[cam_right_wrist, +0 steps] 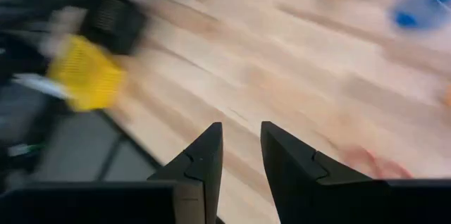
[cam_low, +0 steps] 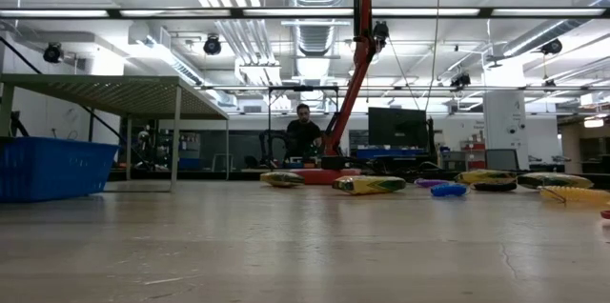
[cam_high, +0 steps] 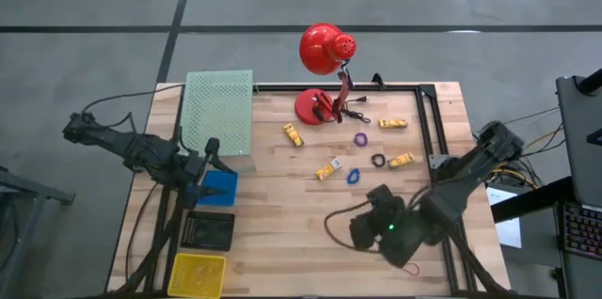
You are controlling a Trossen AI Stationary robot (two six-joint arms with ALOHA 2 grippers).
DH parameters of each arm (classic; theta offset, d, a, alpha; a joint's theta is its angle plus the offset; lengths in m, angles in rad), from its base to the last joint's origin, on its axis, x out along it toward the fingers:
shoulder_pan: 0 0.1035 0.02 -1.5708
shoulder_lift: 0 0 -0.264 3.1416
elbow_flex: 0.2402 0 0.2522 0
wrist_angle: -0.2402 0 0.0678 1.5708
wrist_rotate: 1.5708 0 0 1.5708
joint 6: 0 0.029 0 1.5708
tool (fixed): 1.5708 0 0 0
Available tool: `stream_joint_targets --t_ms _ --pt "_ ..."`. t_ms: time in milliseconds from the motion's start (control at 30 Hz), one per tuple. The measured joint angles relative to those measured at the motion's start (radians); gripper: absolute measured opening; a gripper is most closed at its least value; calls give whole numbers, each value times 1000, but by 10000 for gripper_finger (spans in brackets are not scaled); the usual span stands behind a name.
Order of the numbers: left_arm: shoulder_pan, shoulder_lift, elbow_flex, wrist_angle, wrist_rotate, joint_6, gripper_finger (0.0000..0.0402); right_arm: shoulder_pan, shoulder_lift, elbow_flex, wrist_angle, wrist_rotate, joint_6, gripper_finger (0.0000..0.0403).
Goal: Pick & Place Office Desk Supplies
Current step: Put the top red rubber band into the yellow bin
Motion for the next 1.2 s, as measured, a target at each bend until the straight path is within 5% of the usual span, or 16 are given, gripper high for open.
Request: stream_joint_targets --t_ms 167,433,667,800,1200 --pt "1 0 -4 49 0 -4 235 0 172 153 -216 -119 68 99" --pt "0 0 -4 51 0 -7 236 -8 391 304 -252 -199 -38 91" --pt "0 0 -5 51 0 -7 236 -13 514 423 -445 -281 99 77" --pt "0 0 -12 48 0 -7 238 -18 543 414 -482 -377 99 72" --pt "0 0 -12 50 0 -6 239 -55 538 241 -416 -387 143 87"
